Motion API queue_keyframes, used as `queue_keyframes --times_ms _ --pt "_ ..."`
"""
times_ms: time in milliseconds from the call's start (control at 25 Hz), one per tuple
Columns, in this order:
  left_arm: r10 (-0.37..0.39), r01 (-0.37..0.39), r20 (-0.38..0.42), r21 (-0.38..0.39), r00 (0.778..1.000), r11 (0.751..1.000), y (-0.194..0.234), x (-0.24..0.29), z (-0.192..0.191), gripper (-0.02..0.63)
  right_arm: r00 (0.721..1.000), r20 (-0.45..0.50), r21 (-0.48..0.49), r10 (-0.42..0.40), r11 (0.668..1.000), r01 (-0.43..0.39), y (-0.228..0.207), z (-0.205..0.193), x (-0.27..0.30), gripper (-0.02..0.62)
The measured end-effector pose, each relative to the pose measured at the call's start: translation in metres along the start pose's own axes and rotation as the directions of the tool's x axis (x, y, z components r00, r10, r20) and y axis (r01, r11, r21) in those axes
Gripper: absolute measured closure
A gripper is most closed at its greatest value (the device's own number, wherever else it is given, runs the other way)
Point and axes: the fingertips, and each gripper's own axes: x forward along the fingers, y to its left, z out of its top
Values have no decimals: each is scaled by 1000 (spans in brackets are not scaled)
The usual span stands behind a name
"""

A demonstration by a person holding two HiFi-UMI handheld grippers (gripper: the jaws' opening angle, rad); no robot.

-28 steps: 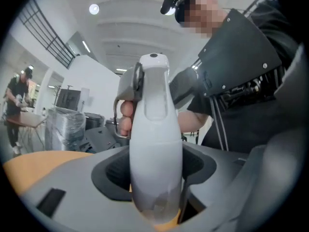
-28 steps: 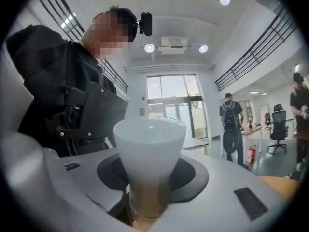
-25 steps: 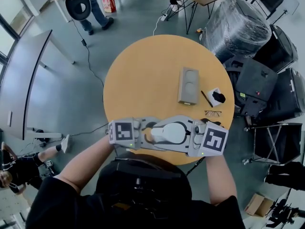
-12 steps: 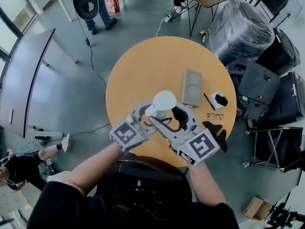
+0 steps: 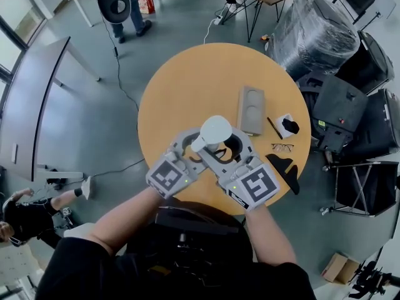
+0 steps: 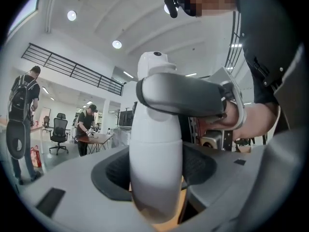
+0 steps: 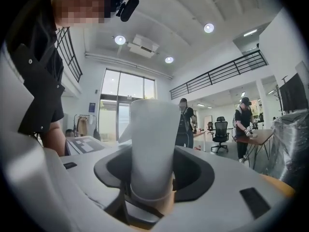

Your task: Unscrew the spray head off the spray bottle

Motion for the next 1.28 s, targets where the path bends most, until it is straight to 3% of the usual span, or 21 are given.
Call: queue_keyframes --times_ms 120,240,400,520,800,960,1080,1280 --pt "-53 53 3 -10 999 999 -4 -2 -1 305 998 -9 9 63 998 -63 5 0 0 355" --pt "-155 156 30 -38 987 987 -16 -5 3 307 986 -17 24 164 986 -163 14 1 -5 365" --pt "-336 336 23 -18 942 942 -40 -14 3 306 931 -17 33 364 931 -363 34 2 -20 364" --pt "-383 383 9 -29 924 923 -50 -18 6 305 906 -13 16 422 906 -422 41 6 -27 359" --pt "-217 219 38 -56 975 974 -22 -9 7 304 973 -6 -10 230 973 -230 20 4 -16 307" --pt "-100 101 25 -11 995 995 -9 -4 7 304 996 -6 -30 85 996 -85 14 6 -17 293" --pt "-2 2 8 15 1000 1000 5 -2 5 304 998 -27 -57 -58 997 56 7 4 -11 293" --pt "57 -57 5 26 998 998 9 2 6 304 975 4 -17 -221 975 221 -8 2 -4 324"
